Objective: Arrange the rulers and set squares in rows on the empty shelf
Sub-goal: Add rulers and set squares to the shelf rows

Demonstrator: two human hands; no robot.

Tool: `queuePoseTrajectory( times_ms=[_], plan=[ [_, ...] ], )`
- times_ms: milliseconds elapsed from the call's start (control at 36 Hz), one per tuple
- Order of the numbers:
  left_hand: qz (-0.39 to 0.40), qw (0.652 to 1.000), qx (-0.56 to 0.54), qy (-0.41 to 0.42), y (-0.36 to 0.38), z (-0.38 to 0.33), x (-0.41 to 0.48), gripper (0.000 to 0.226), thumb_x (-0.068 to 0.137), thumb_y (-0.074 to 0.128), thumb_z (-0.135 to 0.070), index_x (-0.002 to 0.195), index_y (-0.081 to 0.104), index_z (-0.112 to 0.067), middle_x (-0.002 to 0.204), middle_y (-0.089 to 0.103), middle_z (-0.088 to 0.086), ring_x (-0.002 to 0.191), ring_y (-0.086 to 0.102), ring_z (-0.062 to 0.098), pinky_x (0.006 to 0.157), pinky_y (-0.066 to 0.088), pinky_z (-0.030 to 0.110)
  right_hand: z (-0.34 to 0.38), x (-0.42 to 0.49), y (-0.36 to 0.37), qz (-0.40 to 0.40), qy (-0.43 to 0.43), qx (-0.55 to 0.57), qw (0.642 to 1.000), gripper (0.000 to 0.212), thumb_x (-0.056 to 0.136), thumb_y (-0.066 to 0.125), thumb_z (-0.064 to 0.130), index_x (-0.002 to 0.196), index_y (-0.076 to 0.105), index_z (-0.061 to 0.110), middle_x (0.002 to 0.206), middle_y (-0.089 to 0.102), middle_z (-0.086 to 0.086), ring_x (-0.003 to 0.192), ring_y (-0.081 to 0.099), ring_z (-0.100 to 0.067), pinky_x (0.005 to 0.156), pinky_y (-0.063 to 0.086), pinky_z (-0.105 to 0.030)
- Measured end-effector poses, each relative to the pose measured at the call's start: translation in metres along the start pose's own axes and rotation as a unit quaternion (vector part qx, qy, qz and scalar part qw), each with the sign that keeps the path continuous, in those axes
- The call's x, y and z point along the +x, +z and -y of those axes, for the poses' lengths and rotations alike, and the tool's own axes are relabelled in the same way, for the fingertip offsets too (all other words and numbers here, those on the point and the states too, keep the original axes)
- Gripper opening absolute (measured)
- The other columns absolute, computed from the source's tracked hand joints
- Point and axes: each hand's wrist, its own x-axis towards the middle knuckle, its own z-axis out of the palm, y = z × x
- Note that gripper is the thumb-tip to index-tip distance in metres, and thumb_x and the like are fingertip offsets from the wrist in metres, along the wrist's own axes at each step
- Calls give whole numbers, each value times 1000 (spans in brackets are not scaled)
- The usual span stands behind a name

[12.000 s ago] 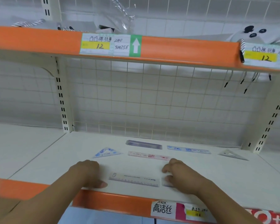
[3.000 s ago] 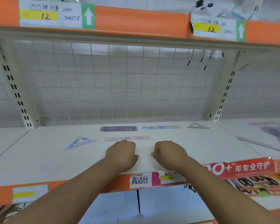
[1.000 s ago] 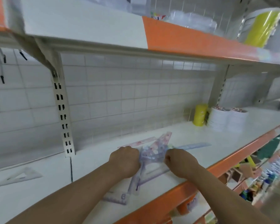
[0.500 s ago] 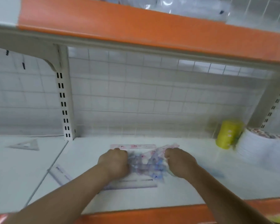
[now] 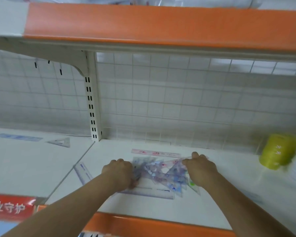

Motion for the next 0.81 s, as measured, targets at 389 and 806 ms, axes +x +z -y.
queuePoseTrajectory(
  times_ms=[389, 806],
  plan=[
    [0, 1000, -17, 2, 0, -4, -1, 27, 95, 43, -17, 121, 48, -8, 124, 55, 9, 113, 54, 25, 87, 44, 30, -14, 8, -1, 15, -62, 55, 996, 66, 84, 41, -8, 141, 35, 25, 128, 43, -6, 120, 40, -24, 93, 43, -32],
    [-1, 998, -36, 56, -2, -3, -7, 30, 97, 43, -16, 125, 47, -7, 126, 43, 14, 111, 54, 31, 90, 45, 33, -16, 10, -5, 52, -62, 128, 988, 49, 86, 41, -9, 120, 45, 26, 111, 35, 1, 100, 34, -15, 89, 40, -28]
  ],
)
